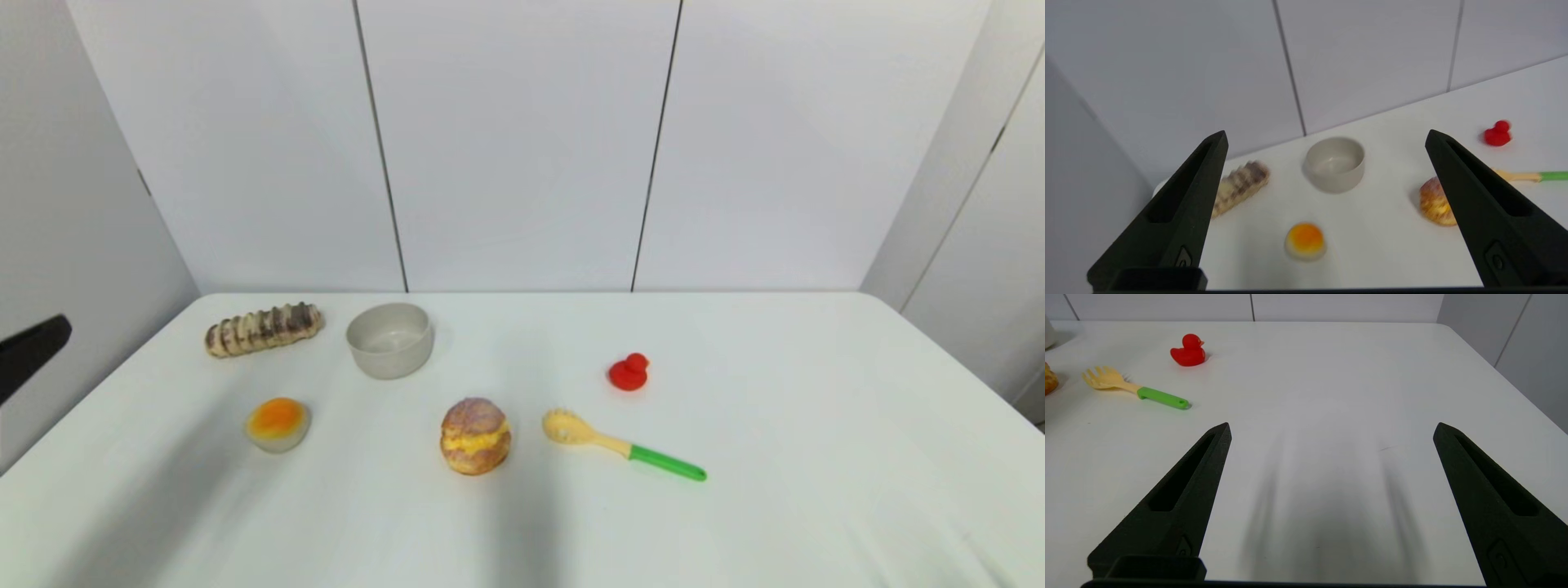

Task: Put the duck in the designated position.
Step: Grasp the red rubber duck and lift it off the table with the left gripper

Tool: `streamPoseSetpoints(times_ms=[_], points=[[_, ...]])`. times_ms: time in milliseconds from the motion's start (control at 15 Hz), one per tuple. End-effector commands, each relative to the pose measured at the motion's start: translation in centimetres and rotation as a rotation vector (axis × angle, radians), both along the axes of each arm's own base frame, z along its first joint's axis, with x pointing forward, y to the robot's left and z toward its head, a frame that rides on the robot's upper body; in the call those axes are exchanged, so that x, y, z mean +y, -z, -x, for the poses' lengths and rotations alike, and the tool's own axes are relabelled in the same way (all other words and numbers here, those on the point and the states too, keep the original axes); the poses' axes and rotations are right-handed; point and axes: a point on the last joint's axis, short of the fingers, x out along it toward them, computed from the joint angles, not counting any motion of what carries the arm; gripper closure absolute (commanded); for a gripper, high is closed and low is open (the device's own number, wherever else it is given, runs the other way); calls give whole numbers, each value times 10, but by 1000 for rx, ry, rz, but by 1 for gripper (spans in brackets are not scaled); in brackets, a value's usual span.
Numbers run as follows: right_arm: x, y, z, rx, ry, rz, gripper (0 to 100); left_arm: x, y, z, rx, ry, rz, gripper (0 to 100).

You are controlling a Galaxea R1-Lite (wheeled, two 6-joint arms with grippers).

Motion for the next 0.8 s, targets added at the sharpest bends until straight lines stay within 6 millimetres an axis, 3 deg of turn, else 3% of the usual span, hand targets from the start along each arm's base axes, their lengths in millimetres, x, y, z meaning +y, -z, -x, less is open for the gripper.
streamPoseSetpoints(times_ms=[67,333,533,800], points=[[0,0,0,1,-1,0,0,-59,-50,-67,36,255,-16,0],[0,0,0,1,-1,0,0,-124,-67,-114,58,397,-50,0],[0,0,0,1,-1,0,0,-168,-56,-155,85,426,-149,0],[0,0,0,1,-1,0,0,-216,-31,-191,186,469,-221,0]])
